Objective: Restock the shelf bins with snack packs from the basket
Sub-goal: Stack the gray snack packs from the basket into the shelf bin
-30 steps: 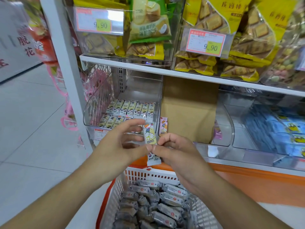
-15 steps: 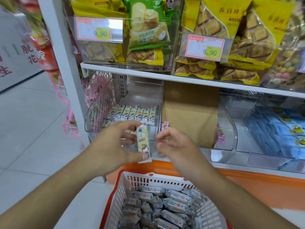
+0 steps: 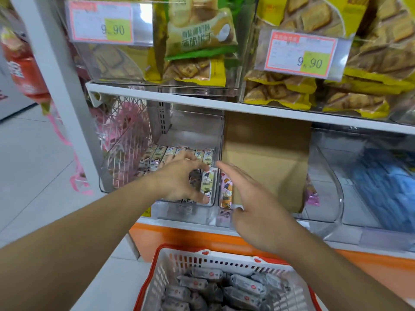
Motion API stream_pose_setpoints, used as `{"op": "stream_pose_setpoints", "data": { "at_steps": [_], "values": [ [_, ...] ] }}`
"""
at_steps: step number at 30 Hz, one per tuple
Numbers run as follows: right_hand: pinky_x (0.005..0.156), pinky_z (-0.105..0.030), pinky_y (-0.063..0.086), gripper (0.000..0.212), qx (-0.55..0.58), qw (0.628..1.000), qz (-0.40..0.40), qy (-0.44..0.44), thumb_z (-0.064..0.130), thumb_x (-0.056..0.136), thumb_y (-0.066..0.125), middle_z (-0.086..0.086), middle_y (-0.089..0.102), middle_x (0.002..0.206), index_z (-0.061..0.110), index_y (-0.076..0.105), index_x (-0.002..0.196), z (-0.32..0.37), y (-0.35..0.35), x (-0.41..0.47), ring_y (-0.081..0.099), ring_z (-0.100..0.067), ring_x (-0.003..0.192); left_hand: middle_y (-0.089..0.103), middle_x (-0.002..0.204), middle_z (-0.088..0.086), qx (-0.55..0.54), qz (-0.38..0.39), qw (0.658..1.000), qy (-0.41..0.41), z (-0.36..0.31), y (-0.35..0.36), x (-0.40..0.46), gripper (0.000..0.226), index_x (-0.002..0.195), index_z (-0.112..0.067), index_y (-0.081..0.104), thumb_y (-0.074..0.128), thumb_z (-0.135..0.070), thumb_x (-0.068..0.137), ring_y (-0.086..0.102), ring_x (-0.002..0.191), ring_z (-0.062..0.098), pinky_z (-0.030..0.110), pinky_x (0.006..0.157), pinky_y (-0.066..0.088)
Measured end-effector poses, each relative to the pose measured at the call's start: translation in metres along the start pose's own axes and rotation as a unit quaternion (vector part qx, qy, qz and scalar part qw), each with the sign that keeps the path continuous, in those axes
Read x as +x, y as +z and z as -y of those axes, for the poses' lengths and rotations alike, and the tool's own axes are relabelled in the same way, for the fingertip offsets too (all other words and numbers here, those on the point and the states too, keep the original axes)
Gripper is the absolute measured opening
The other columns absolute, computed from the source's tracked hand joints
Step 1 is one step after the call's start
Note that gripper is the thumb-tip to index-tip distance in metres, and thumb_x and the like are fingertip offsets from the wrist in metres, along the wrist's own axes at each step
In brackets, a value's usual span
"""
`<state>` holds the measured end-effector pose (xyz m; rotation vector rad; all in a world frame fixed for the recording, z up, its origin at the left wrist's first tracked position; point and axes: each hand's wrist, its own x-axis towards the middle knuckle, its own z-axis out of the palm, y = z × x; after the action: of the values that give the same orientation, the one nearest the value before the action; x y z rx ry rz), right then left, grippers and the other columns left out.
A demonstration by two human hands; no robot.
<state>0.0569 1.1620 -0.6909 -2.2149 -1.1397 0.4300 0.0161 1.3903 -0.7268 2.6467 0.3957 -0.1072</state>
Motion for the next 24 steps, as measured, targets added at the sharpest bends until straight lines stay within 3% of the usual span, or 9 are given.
{"op": "stream_pose_setpoints", "data": {
  "at_steps": [8, 16, 18, 21, 24],
  "values": [
    [0.105, 0.008, 0.009, 0.101, 0.000, 1.000, 0.005, -0.004, -0.010, 0.087, 0.057, 0.029, 0.017, 0.168, 0.042, 0.019, 0.165, -0.004, 0.000, 0.000, 0.006, 0.023, 0.141, 0.018, 0.157, -0.012, 0.072, 0.041, 0.996, -0.025, 0.006, 0.012, 0.009, 0.089, 0.142, -0.055, 0.049, 0.088, -0.066, 0.063, 0.017, 0.143, 0.030, 0.050, 0.116, 0.025],
    [0.121, -0.012, 0.021, 0.102, -0.012, 1.000, 0.004, -0.005, -0.009, 0.087, 0.056, 0.032, 0.017, 0.167, 0.046, 0.018, 0.163, -0.004, 0.000, -0.003, 0.007, 0.021, 0.145, 0.012, 0.161, -0.007, 0.111, 0.089, 0.988, -0.058, 0.003, 0.009, 0.009, 0.090, 0.146, -0.059, 0.039, 0.085, -0.066, 0.068, 0.013, 0.148, 0.032, 0.050, 0.118, 0.019],
    [0.117, -0.008, 0.023, 0.102, -0.009, 1.000, 0.007, -0.008, -0.008, 0.088, 0.057, 0.033, 0.016, 0.167, 0.049, 0.016, 0.163, -0.004, 0.000, -0.004, 0.010, 0.017, 0.149, 0.010, 0.164, -0.007, 0.113, 0.108, 0.985, -0.067, 0.005, 0.007, 0.008, 0.095, 0.150, -0.058, 0.035, 0.084, -0.063, 0.069, 0.011, 0.150, 0.035, 0.052, 0.119, 0.020],
    [0.101, 0.006, 0.019, 0.102, 0.001, 1.000, 0.017, -0.010, -0.007, 0.090, 0.056, 0.034, 0.014, 0.167, 0.052, 0.014, 0.162, -0.005, 0.000, -0.005, 0.016, 0.018, 0.143, 0.013, 0.165, -0.008, 0.076, 0.106, 0.989, -0.069, 0.010, 0.000, 0.003, 0.088, 0.153, -0.051, 0.036, 0.079, -0.061, 0.077, 0.013, 0.151, 0.032, 0.047, 0.122, 0.024],
    [0.112, -0.002, 0.018, 0.100, -0.008, 1.000, 0.010, -0.026, -0.006, 0.090, 0.057, 0.032, 0.016, 0.168, 0.048, 0.016, 0.163, -0.007, -0.001, -0.007, 0.012, 0.014, 0.152, 0.027, 0.160, -0.007, -0.015, 0.054, 0.997, -0.054, 0.013, -0.010, -0.013, 0.077, 0.150, -0.042, 0.048, 0.076, -0.063, 0.082, 0.023, 0.151, 0.026, 0.045, 0.124, 0.024]
  ]
}}
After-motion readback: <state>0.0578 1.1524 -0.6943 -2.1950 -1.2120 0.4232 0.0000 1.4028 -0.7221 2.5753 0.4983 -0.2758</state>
